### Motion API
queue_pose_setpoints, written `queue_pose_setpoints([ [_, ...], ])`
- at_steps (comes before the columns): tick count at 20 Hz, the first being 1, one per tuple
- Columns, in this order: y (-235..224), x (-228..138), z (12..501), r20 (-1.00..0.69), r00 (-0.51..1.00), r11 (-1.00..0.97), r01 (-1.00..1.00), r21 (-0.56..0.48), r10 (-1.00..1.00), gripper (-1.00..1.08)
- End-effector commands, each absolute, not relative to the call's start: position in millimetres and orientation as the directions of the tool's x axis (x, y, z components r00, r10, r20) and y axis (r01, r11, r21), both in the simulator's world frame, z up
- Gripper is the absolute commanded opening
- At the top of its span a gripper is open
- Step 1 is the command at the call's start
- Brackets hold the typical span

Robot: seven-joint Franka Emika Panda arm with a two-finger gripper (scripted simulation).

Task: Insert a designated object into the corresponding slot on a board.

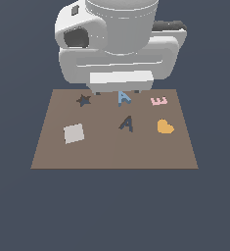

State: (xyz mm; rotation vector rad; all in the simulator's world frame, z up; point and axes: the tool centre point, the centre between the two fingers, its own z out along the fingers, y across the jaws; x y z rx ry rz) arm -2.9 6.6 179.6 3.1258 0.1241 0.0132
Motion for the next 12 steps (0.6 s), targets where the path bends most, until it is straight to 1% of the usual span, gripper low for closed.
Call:
queue_pose_setpoints([
  [1,6.6,-2.9,179.6,0.008,0.997,-0.997,0.079,0.014,0.079,1.00],
  [7,8.5,-8.4,172.4,0.007,0.996,-0.995,0.094,0.013,0.094,1.00],
  [12,13.0,-22.1,154.9,0.006,0.991,-0.991,0.131,0.011,0.131,1.00],
])
